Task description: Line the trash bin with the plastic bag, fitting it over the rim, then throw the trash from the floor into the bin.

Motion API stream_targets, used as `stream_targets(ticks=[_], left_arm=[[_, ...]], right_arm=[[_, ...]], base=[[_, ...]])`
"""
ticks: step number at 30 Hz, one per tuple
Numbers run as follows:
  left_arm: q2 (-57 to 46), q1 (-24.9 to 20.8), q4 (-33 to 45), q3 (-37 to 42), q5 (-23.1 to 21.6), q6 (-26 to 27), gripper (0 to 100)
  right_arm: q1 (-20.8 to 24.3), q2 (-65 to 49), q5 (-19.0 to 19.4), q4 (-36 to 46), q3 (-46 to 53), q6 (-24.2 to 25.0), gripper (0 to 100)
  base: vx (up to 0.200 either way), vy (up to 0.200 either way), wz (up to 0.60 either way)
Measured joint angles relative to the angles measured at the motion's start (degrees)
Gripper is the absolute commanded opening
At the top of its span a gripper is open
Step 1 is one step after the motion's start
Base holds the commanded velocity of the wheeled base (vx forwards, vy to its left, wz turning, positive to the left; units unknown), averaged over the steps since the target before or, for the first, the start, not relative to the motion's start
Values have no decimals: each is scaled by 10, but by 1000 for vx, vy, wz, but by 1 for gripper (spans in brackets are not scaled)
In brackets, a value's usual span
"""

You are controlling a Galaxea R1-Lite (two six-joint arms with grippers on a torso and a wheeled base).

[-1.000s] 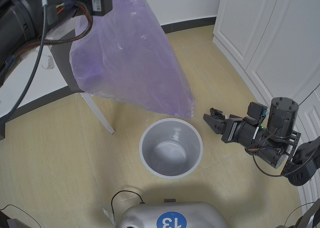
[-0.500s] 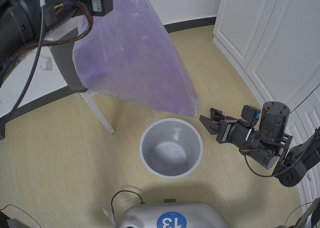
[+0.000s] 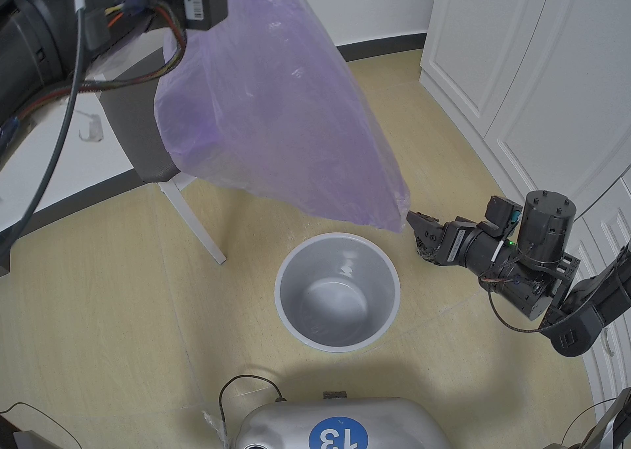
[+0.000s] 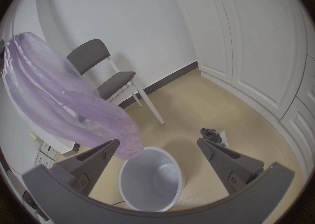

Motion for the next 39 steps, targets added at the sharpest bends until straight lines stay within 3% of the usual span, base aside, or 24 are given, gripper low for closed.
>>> stream_targets(ticks=[4, 17, 27, 34, 39], left_arm=[[0, 0, 0, 1, -1, 0, 0], [0, -9, 0, 1, -1, 0, 0], [0, -13, -7, 0, -2, 0, 0], [0, -17, -8, -2, -2, -1, 0], [0, -24, -8, -7, -2, -1, 0]], right_arm=[[-11, -2, 27, -1, 0, 1, 100], [18, 27, 49, -37, -1, 65, 100], [18, 58, 122, -119, 7, 173, 100], [15, 90, 157, -239, 34, 197, 100], [16, 126, 167, -253, 48, 199, 100]], base=[[0, 0, 0], [0, 0, 0], [0, 0, 0], [0, 0, 0], [0, 0, 0]])
